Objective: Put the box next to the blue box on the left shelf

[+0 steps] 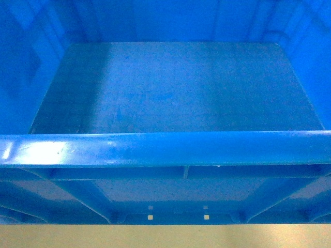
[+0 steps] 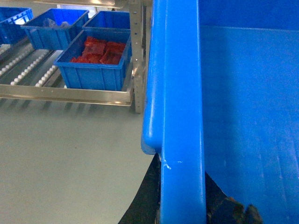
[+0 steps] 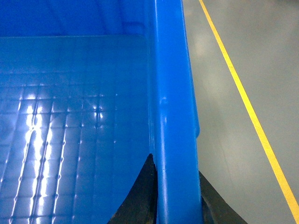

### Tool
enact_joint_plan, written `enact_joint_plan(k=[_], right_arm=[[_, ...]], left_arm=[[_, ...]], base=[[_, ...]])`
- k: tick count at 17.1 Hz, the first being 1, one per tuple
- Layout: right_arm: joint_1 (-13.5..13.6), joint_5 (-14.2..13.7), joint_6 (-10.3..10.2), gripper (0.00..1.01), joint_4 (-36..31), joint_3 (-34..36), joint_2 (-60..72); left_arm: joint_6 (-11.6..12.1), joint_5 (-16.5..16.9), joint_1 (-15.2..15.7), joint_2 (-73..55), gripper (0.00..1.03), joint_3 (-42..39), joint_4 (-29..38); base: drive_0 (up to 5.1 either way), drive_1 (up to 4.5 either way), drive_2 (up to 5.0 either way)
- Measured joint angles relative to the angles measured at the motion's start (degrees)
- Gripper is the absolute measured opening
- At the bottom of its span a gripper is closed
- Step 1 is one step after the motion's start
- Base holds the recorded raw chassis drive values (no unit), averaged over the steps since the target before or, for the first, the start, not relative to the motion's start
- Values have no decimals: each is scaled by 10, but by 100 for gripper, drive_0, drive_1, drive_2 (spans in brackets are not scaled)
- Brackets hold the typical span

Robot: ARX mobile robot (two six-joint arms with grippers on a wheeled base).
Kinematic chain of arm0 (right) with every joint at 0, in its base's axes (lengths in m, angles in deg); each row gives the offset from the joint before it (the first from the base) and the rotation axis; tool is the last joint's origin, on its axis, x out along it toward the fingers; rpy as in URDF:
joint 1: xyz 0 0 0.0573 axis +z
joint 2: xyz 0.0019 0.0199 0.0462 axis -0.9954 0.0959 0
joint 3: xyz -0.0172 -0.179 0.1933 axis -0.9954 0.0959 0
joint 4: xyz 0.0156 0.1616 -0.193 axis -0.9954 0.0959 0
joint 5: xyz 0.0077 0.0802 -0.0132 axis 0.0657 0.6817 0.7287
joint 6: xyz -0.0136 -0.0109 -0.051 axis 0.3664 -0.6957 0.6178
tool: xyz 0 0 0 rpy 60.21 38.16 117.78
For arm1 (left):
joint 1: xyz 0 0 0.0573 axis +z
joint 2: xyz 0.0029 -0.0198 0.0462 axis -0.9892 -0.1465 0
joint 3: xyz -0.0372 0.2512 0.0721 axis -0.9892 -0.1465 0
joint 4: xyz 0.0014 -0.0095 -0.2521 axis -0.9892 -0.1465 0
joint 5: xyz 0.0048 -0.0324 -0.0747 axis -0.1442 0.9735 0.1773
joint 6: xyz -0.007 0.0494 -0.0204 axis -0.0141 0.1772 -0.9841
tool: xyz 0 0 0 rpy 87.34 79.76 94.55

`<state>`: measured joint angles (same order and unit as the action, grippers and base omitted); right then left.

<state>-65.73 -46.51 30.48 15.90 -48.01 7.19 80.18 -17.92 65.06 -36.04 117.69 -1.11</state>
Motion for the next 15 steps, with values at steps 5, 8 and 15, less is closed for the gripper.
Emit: enact_joint_plan(k=[5,8,15], right_arm=[[0,0,0,10,0,0,0],[0,0,0,10,0,0,0],[0,0,0,10,0,0,0]], left_arm=[[0,0,0,0,8,0,0],[0,0,0,0,8,0,0],[0,0,0,0,8,0,-1]], base=[[-496,243,243],[-493,271,212],[-477,358,129]])
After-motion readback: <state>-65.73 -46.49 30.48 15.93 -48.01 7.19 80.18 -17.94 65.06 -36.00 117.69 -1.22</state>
